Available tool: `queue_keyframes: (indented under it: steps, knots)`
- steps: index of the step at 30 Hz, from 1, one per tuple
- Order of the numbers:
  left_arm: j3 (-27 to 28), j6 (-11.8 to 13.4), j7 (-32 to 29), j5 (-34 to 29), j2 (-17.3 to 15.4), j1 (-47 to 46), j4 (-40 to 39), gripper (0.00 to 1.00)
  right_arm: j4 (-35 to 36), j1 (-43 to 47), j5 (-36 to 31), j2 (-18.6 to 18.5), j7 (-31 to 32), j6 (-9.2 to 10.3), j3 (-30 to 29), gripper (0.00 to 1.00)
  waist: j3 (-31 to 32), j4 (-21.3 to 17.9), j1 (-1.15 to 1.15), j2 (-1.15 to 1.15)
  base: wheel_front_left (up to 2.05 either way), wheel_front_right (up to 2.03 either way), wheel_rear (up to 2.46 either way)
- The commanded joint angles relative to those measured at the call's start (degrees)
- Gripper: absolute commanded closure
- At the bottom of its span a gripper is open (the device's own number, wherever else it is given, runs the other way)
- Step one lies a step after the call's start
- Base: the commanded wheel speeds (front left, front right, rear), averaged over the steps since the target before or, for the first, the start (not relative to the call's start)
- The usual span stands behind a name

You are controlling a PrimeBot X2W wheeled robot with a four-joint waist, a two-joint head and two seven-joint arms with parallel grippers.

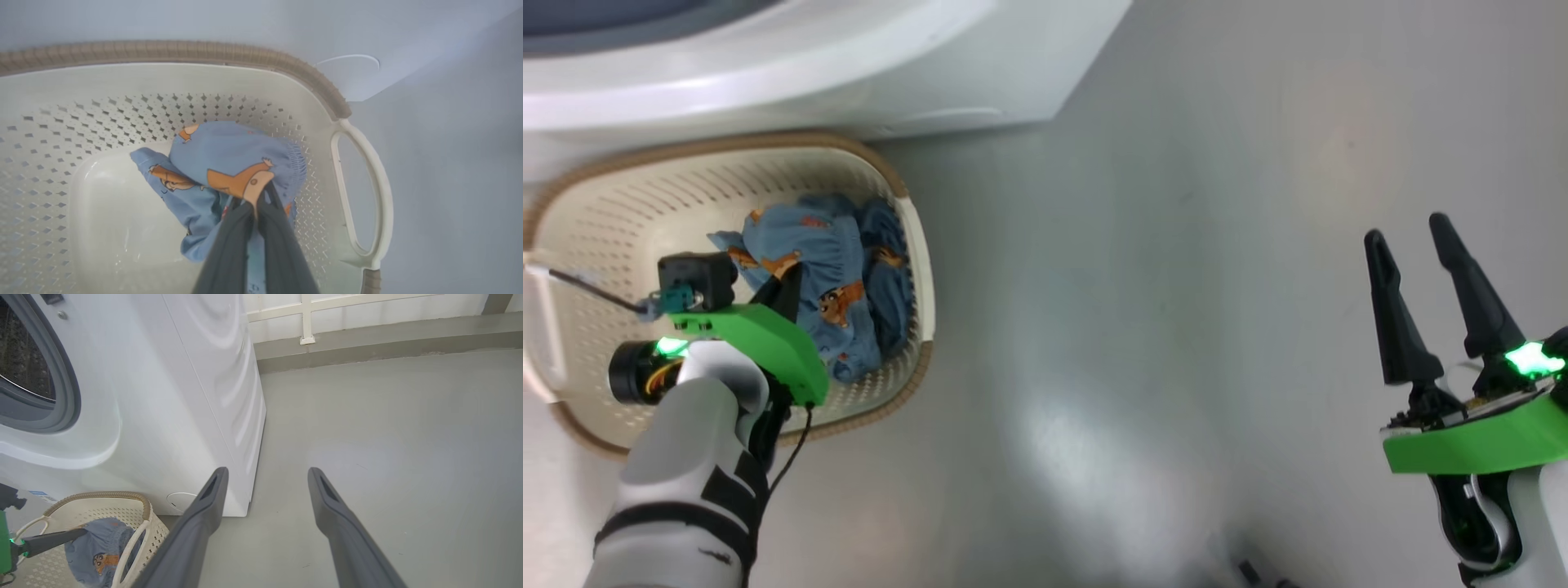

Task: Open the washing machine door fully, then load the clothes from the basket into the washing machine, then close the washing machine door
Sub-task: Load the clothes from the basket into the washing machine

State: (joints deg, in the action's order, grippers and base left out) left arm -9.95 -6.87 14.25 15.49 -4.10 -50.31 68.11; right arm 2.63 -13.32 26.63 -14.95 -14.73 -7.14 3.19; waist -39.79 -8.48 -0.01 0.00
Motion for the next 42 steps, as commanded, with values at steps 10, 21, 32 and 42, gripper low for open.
queue_keyframes:
  steps: [10, 21, 32, 42]
  knots:
    - [5.2, 1.1, 0.7, -1.9, -2.3, 11.5, -13.4, 1.0, -0.8, 5.4, -1.0, -1.5, -0.3, -0.35, 1.0, 0.0, 11.6, 3.9, 0.01, 0.0, 0.0, 0.0, 0.0]
    - [10.2, 0.4, 0.7, -6.2, -1.2, 22.1, -28.0, 1.0, -2.6, 11.8, -1.4, -1.9, -0.3, -0.35, -0.1, 0.0, 21.5, 7.2, 0.01, 0.0, 0.0, 0.0, 0.0]
    - [13.7, -0.2, 0.7, -9.3, -1.2, 31.1, -41.7, 1.0, -2.6, 16.3, -1.9, -1.5, -0.3, -0.35, -1.4, 0.0, 27.5, 7.6, 0.01, 0.0, 0.0, 0.0, 0.0]
    - [17.6, -0.1, 0.7, -10.8, -0.9, 42.8, -53.8, 1.0, -2.6, 20.7, -2.4, -0.8, -0.3, -0.35, -2.9, 0.0, 31.7, 6.8, 0.01, 0.0, 0.0, 0.0, 0.0]
